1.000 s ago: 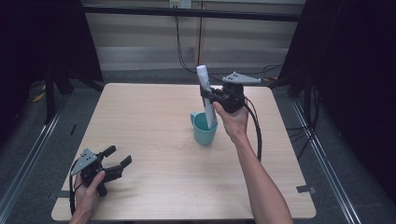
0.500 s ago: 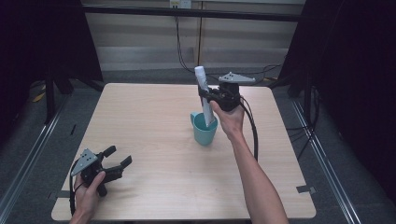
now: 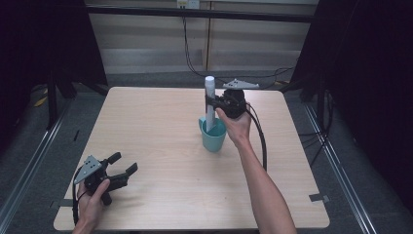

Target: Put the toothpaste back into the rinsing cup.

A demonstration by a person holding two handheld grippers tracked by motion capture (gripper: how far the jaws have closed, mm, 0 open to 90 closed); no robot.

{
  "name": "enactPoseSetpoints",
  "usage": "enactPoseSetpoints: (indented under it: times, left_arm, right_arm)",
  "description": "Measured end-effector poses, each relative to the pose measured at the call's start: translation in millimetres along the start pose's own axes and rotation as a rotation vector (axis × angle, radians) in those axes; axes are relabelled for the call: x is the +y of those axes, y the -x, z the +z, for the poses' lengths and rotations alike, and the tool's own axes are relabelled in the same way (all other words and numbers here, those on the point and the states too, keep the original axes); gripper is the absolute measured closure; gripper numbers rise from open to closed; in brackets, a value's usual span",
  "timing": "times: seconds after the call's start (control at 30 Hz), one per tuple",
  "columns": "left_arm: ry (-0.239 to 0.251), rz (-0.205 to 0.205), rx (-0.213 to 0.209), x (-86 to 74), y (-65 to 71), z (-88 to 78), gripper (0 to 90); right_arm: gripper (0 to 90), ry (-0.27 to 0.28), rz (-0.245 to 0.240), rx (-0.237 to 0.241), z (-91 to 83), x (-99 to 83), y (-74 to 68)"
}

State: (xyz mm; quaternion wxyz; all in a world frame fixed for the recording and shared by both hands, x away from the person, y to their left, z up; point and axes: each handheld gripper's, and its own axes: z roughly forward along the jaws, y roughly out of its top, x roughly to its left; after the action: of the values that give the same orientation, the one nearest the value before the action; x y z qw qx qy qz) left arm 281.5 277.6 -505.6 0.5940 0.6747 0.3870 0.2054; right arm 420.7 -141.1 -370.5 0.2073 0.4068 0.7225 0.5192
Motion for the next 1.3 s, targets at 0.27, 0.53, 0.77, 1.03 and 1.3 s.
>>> enactPoseSetpoints:
  times: [0.27,0.53,0.77,1.03,1.3]
  left_arm:
    - [-0.002,0.001,-0.002,0.0,0.0,-0.1,15.8]
    - [0.002,-0.004,-0.004,0.0,0.4,0.2,15.8]
    - [0.002,-0.004,-0.004,0.0,0.3,0.2,15.8]
    - [0.003,-0.009,-0.007,0.0,-0.3,0.0,15.8]
    - [0.001,-0.008,-0.006,0.0,-0.1,0.0,15.8]
  right_arm:
    - [77.7,-0.025,0.017,0.002,-0.8,-9.1,4.3]
    - [77.7,-0.051,0.027,0.003,-0.4,-20.4,5.7]
    - [77.7,-0.079,0.04,-0.013,4.2,-34.7,6.9]
    - [77.6,-0.106,0.047,-0.009,6.5,-41.9,8.9]
    - [76.3,-0.12,0.058,-0.01,7.2,-49.6,11.6]
